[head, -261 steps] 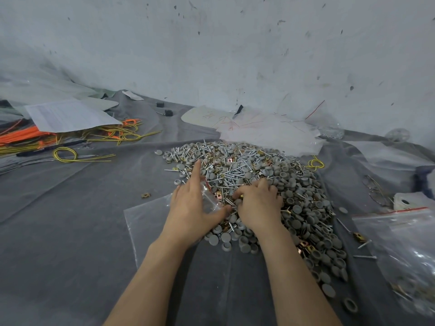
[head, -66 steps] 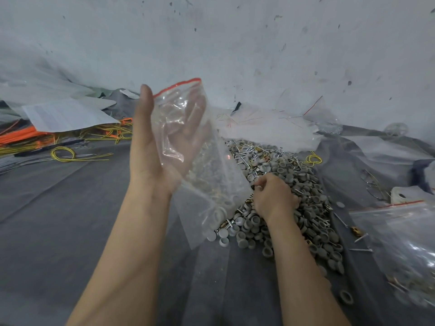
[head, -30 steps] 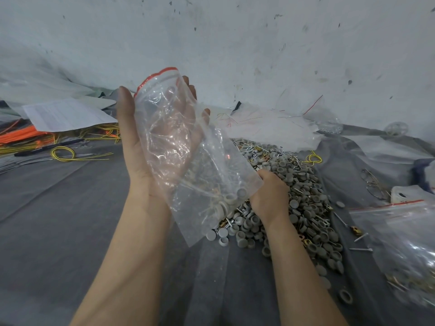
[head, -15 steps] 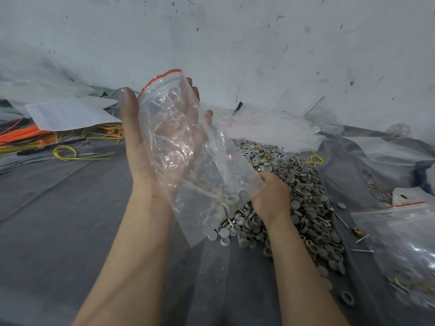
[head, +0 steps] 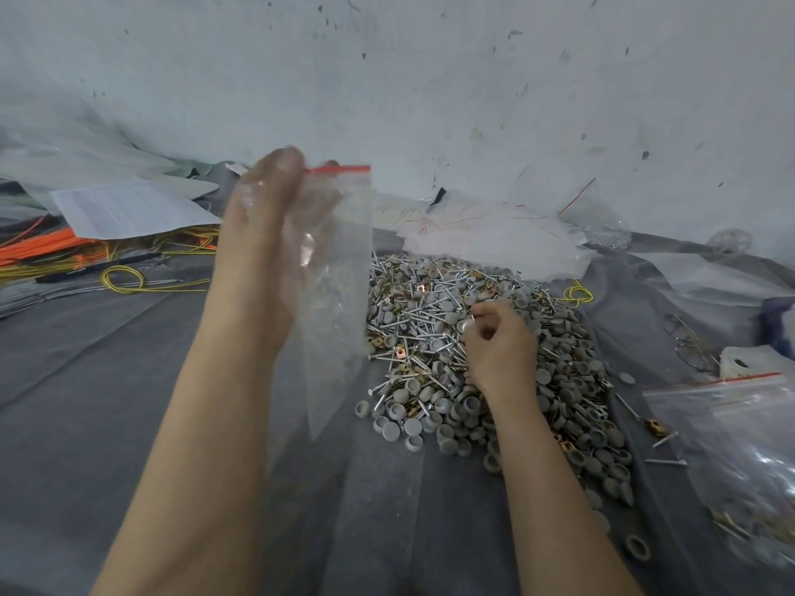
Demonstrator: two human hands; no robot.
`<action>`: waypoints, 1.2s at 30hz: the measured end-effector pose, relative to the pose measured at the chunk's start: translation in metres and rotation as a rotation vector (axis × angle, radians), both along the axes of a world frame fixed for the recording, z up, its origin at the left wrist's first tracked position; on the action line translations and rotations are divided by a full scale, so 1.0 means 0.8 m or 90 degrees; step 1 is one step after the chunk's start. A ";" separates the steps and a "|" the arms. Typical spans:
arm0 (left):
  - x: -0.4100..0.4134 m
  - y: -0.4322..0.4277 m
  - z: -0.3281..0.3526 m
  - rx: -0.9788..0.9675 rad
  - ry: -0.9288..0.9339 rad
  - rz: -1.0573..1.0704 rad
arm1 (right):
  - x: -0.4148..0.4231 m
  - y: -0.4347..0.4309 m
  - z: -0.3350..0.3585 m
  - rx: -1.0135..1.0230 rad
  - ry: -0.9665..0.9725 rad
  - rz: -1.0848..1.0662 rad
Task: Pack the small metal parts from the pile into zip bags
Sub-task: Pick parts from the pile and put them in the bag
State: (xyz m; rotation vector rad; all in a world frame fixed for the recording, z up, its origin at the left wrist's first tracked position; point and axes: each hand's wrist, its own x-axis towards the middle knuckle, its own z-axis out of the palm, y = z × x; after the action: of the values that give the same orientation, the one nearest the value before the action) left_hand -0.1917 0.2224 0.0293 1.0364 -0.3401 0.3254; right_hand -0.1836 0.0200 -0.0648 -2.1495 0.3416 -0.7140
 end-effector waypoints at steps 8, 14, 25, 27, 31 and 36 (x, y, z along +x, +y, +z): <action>0.012 -0.045 -0.065 0.722 -0.105 0.133 | -0.007 0.006 0.019 0.307 -0.124 0.184; 0.020 -0.060 -0.098 0.693 -0.122 0.147 | -0.014 0.011 0.025 0.201 -0.019 0.341; 0.017 -0.078 -0.140 0.626 -0.078 0.195 | -0.009 -0.017 0.007 -0.192 0.363 0.033; 0.017 -0.078 -0.147 0.638 -0.075 0.173 | -0.005 -0.012 0.006 -0.203 0.340 0.012; 0.018 -0.078 -0.152 0.650 -0.076 0.146 | -0.003 -0.008 0.001 -0.232 0.318 -0.010; 0.014 -0.078 -0.153 0.653 -0.075 0.130 | -0.005 -0.006 -0.003 -0.211 0.261 -0.052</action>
State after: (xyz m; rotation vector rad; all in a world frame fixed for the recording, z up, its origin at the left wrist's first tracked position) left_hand -0.1801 0.1600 -0.0935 2.0726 -0.5265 0.4024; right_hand -0.1875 0.0153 -0.0671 -2.6126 0.5598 -0.3866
